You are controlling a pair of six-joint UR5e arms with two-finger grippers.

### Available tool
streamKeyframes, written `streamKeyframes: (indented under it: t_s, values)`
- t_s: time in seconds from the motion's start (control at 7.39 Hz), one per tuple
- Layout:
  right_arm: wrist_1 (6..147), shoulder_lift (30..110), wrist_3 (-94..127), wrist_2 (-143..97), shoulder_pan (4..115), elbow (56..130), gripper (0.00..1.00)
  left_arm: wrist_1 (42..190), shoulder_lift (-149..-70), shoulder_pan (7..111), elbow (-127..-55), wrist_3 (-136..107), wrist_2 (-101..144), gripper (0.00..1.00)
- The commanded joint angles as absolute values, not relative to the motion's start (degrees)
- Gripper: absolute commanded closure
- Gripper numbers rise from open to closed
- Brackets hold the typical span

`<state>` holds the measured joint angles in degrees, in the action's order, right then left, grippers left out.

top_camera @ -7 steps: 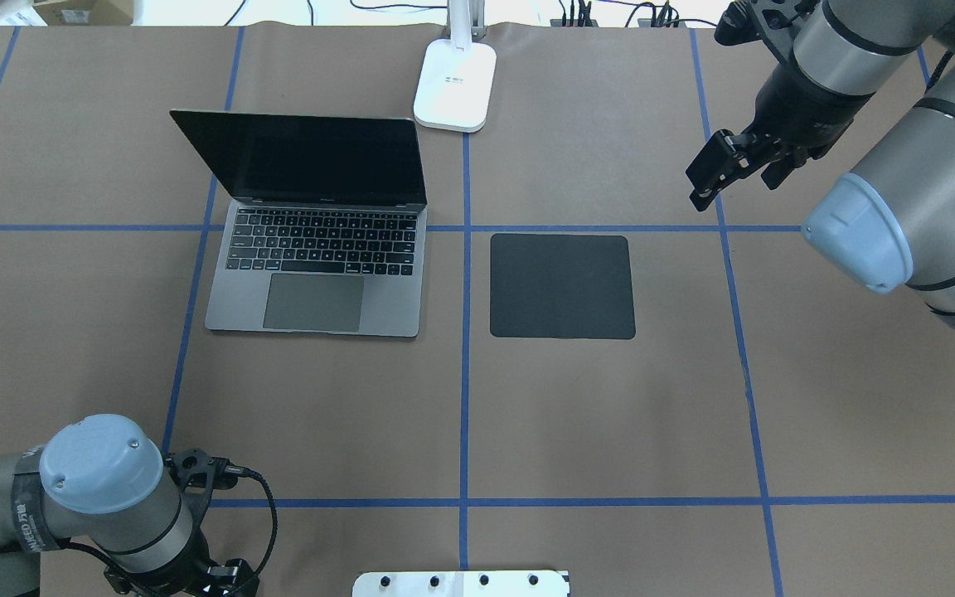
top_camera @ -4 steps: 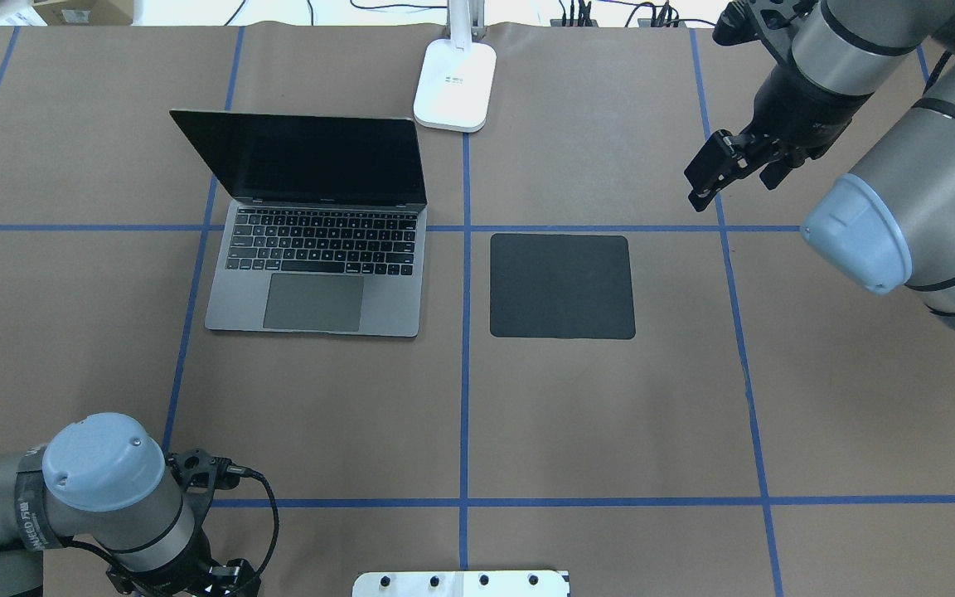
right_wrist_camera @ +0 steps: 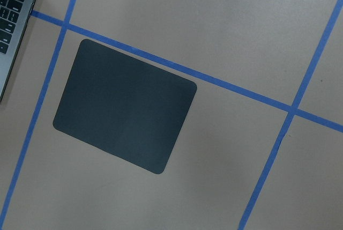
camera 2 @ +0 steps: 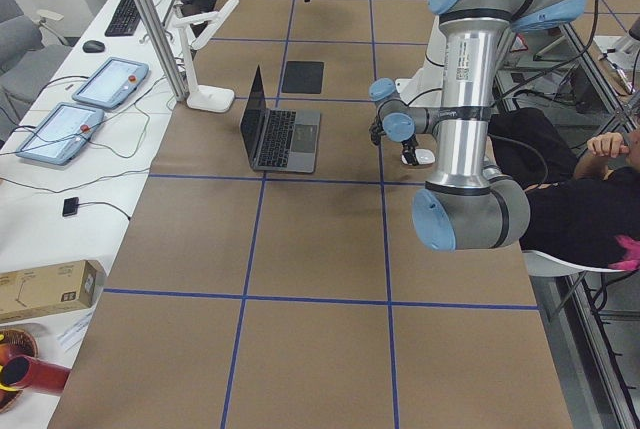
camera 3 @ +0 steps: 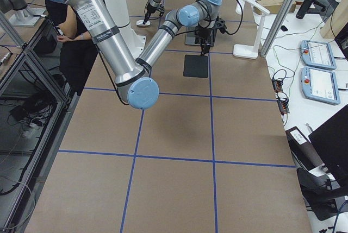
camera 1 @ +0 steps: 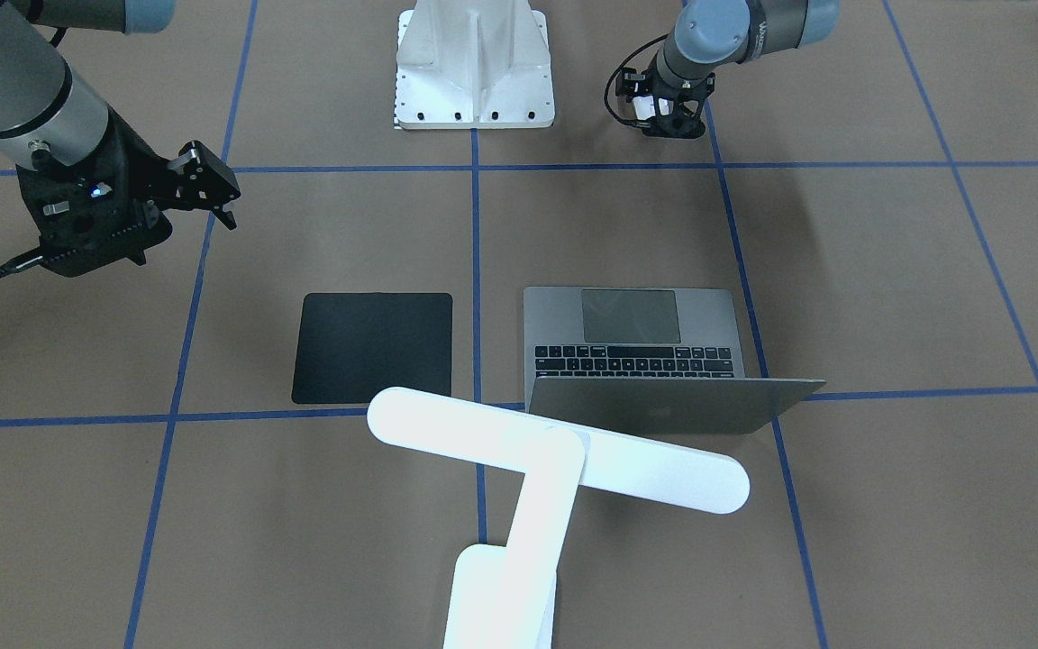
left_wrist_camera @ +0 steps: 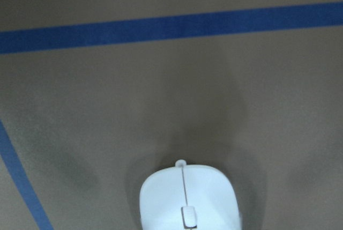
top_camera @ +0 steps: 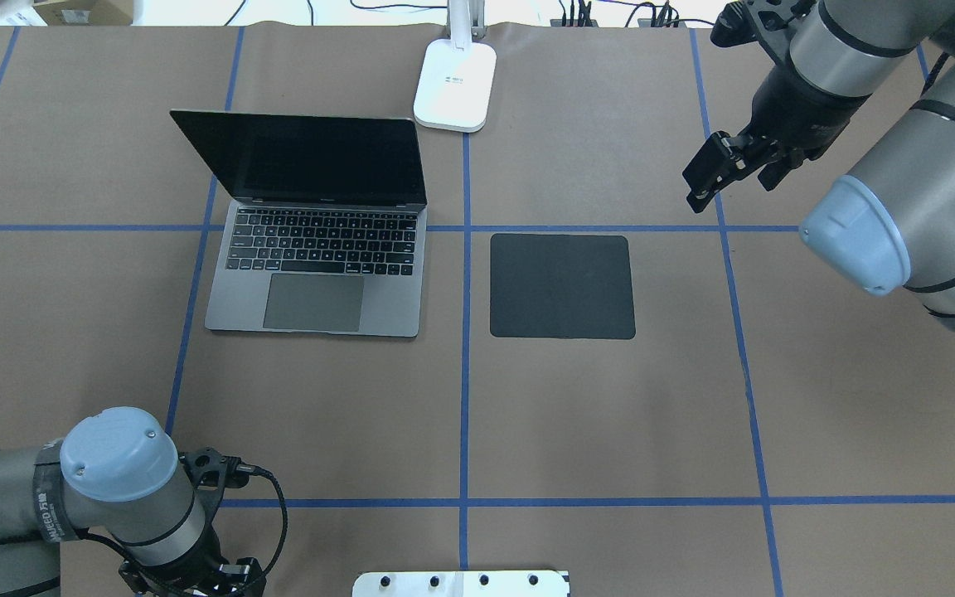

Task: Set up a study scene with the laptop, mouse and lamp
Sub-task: 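Lower the left gripper over the white mouse and close on it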

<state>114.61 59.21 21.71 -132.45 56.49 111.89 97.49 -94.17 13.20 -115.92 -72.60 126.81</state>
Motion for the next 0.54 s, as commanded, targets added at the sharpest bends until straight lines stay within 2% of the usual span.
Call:
streamKeyframes:
  t_s: [0.0, 0.41]
  values:
    - [114.61, 59.24, 21.71, -132.36, 56.34, 111.88, 0.0, 97.47, -94.48, 13.36, -115.49, -72.6, 126.91, 0.16]
    - [114.61, 59.15, 21.71, -132.36, 56.16, 112.06, 0.0, 97.73, -94.48, 13.45, -114.96, -72.25, 127.0, 0.16]
